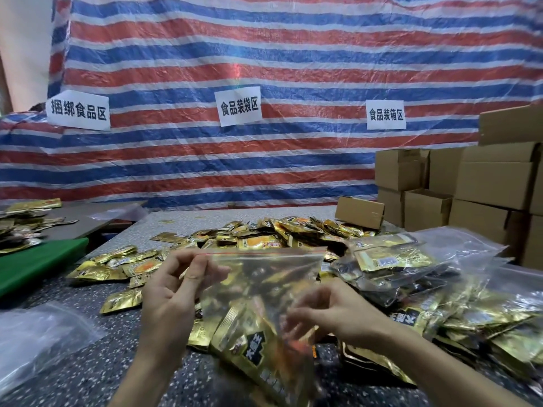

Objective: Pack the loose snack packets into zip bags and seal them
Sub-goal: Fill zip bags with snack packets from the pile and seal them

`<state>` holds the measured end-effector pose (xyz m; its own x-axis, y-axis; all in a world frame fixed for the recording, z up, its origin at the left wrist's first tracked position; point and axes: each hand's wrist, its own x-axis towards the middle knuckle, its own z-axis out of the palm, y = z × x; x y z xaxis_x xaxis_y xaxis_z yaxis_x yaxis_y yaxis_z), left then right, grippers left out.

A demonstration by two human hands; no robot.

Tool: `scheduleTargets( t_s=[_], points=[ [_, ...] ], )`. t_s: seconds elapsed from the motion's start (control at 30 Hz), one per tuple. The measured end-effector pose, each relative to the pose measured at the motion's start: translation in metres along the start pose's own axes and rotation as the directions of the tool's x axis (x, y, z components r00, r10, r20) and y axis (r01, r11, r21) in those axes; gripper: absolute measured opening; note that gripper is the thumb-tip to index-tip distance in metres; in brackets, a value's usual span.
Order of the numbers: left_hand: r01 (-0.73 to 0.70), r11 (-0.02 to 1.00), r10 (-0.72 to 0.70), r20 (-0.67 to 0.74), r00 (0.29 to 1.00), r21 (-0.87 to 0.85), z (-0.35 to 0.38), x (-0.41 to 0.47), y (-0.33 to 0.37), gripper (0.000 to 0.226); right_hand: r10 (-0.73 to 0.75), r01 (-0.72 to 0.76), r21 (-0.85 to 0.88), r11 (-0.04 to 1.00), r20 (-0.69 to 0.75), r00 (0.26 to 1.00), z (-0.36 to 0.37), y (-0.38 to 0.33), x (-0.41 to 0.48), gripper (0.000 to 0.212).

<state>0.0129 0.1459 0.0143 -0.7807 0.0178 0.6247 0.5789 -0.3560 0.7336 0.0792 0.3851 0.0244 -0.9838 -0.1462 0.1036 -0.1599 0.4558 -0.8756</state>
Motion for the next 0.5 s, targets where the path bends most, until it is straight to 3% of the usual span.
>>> scheduleTargets(
  t_s=[0.1, 0.2, 0.33, 0.43, 0.5],
  points=[
    [0.041, 0.991, -0.043, 0.015, 0.999, 0.131, 0.003, -0.002, -0.005, 0.023, -0.016, 0.019, 0.021, 1.000, -0.112, 0.994, -0.022, -0.012, -0.006, 0.018],
    [0.064, 0.968, -0.074, 0.032, 0.997, 0.241, 0.006, -0.006, -0.008, 0.036, 0.037, -0.015, 0.074, 0.997, -0.310, 0.950, -0.055, -0.019, -0.005, 0.016],
    [0.092, 0.934, -0.124, 0.072, 0.990, 0.344, 0.007, -0.007, -0.012, 0.032, 0.129, 0.033, 0.239, 0.970, -0.628, 0.767, -0.111, -0.023, 0.003, 0.014],
    [0.040, 0.887, -0.119, 0.145, 0.982, 0.459, 0.010, -0.010, -0.014, 0.028, 0.255, 0.139, 0.441, 0.887, -0.717, 0.648, -0.148, -0.022, 0.013, 0.007],
    [-0.007, 0.851, -0.103, 0.179, 0.979, 0.525, 0.013, -0.013, -0.016, 0.017, 0.386, 0.095, 0.539, 0.837, -0.704, 0.596, -0.162, -0.008, 0.014, 0.024]
  ],
)
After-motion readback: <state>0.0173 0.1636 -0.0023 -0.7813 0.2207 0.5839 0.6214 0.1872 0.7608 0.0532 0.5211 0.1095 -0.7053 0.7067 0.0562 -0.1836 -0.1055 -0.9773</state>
